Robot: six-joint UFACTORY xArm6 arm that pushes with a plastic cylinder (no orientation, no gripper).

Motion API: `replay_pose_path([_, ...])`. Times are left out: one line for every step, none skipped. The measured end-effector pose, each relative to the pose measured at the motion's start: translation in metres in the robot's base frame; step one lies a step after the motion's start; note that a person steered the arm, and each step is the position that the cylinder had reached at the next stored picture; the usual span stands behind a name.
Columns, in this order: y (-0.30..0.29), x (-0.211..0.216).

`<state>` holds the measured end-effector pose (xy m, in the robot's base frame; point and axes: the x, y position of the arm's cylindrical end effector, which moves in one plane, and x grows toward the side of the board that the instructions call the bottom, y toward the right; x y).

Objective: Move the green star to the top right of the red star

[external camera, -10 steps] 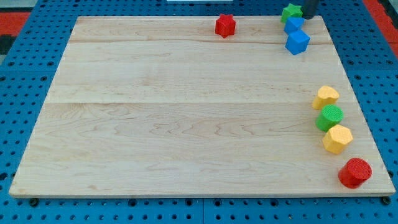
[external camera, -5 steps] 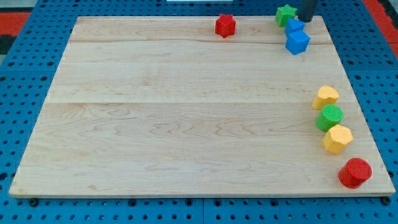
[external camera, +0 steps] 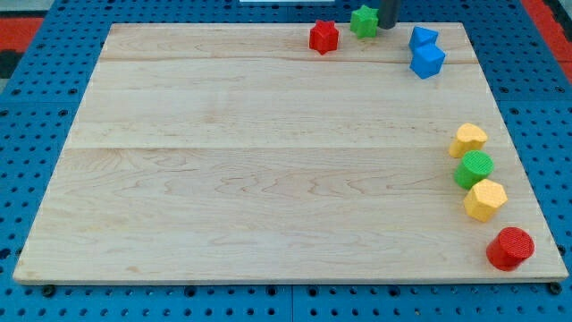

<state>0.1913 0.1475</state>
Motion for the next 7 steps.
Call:
replay_pose_path([-0.008, 0.001])
replay_pose_path([0.001, 0.005])
replay_pose_path([0.001, 0.046])
replay_pose_path([-0.025, 0.081])
replay_pose_path([-0.079, 0.095])
replay_pose_path([-0.160, 0.097])
replay_pose_path([-0.207, 0.061])
